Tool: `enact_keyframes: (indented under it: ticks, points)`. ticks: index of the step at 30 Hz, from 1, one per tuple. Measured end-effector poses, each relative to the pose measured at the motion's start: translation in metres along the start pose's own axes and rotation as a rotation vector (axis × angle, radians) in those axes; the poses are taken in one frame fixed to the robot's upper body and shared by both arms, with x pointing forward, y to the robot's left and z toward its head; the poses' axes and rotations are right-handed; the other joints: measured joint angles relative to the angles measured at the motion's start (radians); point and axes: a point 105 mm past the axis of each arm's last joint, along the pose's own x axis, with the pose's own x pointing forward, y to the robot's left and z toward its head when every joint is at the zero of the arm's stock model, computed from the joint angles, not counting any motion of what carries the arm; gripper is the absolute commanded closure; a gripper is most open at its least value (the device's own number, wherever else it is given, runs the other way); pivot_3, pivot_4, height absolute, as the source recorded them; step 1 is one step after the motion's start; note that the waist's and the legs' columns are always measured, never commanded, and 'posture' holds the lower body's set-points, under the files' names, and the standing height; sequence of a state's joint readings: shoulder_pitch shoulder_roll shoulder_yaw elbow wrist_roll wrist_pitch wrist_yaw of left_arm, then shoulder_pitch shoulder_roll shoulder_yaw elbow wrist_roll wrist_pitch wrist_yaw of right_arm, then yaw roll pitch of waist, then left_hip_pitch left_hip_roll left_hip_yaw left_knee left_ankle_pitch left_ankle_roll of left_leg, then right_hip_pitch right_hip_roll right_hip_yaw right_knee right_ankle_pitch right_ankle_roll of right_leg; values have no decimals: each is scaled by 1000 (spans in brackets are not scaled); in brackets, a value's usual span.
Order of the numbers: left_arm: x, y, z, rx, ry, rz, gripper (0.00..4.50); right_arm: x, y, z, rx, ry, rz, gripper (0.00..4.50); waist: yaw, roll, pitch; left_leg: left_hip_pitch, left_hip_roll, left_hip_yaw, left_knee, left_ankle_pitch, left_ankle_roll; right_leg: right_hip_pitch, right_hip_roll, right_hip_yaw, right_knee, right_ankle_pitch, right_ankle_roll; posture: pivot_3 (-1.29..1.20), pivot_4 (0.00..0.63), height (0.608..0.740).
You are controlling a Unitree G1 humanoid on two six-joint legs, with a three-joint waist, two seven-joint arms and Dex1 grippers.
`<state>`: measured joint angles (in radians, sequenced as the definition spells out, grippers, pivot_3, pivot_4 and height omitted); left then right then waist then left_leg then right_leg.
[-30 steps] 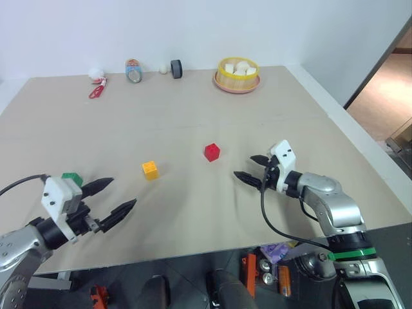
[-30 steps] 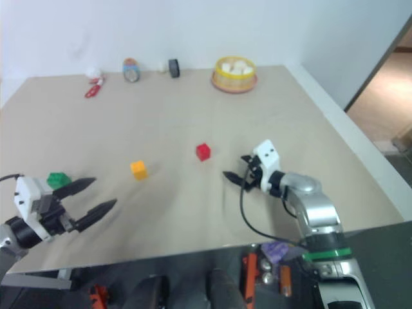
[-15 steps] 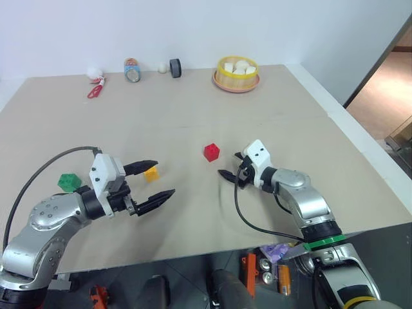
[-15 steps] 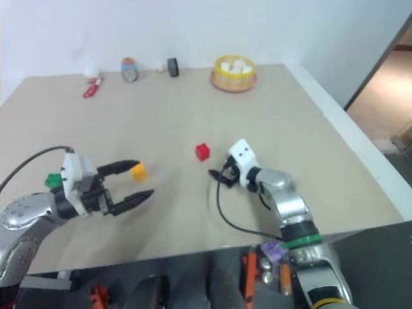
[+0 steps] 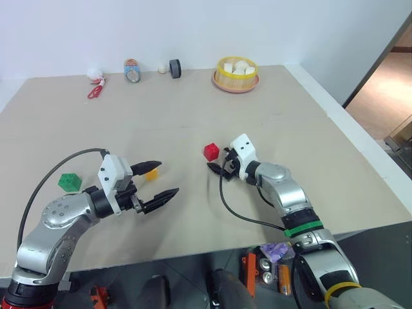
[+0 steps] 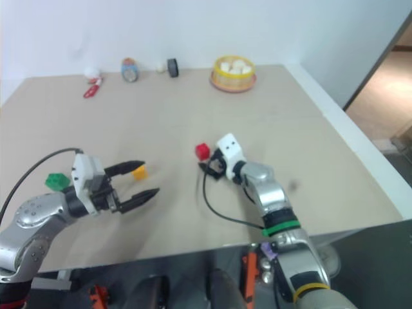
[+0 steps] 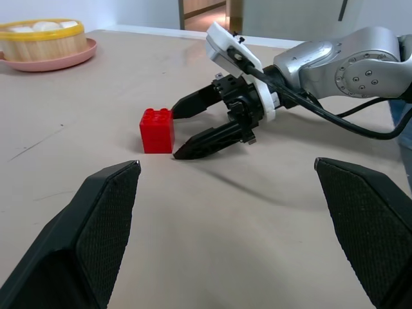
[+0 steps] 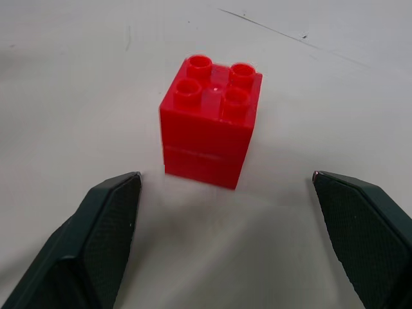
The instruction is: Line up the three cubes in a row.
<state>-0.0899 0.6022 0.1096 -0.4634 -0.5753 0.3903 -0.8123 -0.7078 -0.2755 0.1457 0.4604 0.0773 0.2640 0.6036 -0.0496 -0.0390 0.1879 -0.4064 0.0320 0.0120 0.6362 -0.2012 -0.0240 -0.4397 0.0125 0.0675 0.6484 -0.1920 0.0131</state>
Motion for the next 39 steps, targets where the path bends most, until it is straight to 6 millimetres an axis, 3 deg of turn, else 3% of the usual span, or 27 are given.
enact_keyframes:
  ticks: [12, 13, 14, 22, 35, 39]
  points:
    - [0, 2, -1, 2, 2, 23, 0, 5, 3, 0, 10, 0, 10, 80, 0, 0, 0, 0, 0, 0, 0, 0, 0, 0, 0, 1, 0, 0, 0, 0, 150, 740]
    - [0, 2, -1, 2, 2, 24, 0, 5, 3, 0, 10, 0, 11, 588, 0, 0, 0, 0, 0, 0, 0, 0, 0, 0, 0, 0, 0, 0, 0, 0, 150, 740]
    - [0, 2, -1, 1, 2, 24, 0, 5, 3, 0, 10, 0, 11, 704, 0, 0, 0, 0, 0, 0, 0, 0, 0, 0, 0, 0, 0, 0, 0, 0, 150, 740]
    - [0, 3, -1, -4, -2, 39, 0, 8, 5, -1, 16, -4, 17, 3332, 0, 0, 0, 0, 0, 0, 0, 0, 0, 0, 0, 1, 0, 0, 1, 0, 150, 740]
    - [-7, 3, -1, -8, 2, 45, 0, 5, 0, 6, -22, -37, 63, 3333, 0, 0, 0, 0, 0, 1, 0, 0, 0, 0, 0, 1, 0, 0, 1, 0, 150, 740]
    - [-24, 4, 1, -6, 26, 32, 0, -37, -9, 19, -84, -85, 292, 3333, 6, 0, 0, -1, -1, 0, 0, 0, 0, 0, -1, 0, -1, -1, 0, 0, 150, 740]
